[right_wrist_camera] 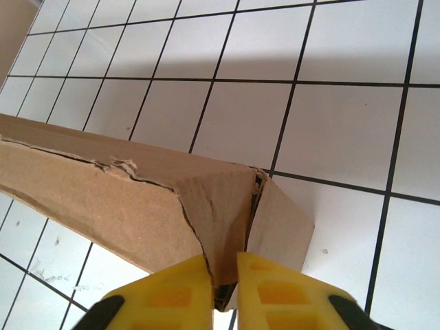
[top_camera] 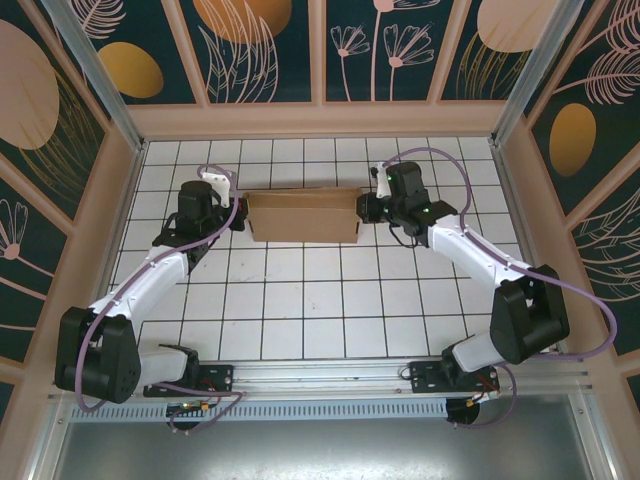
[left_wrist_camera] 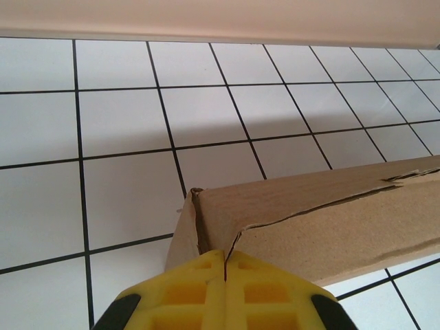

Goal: Fold the paper box

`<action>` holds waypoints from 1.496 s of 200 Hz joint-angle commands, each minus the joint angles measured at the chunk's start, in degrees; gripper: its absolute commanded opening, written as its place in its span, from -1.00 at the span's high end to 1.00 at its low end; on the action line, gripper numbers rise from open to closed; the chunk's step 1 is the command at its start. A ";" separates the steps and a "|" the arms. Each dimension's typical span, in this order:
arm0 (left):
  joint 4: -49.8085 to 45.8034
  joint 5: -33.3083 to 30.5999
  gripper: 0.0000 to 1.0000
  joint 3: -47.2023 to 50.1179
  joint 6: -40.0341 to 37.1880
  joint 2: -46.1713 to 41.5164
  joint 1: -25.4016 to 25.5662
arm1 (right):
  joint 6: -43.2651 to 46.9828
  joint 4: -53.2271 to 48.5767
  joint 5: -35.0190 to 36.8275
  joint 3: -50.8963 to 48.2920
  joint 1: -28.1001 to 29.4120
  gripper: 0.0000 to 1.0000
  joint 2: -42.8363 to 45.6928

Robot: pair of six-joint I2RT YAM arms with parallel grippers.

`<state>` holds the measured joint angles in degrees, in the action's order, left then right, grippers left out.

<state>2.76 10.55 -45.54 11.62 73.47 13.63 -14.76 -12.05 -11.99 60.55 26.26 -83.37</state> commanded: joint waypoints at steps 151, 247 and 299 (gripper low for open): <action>-5.84 0.26 1.00 1.19 -0.41 0.27 0.00 | 1.37 -5.27 1.15 5.69 -0.42 0.86 -2.04; -5.84 0.52 1.00 1.07 -0.54 0.71 0.01 | -2.98 -4.07 -4.91 3.68 -3.21 1.00 -3.13; -5.49 0.68 1.00 2.00 0.38 0.71 0.07 | -1.24 -1.15 5.09 -3.41 -0.41 1.00 -2.03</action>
<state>2.68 11.51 -45.54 11.64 73.49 13.63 -16.82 -11.11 -14.94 61.60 24.27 -85.27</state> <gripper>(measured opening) 0.059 0.048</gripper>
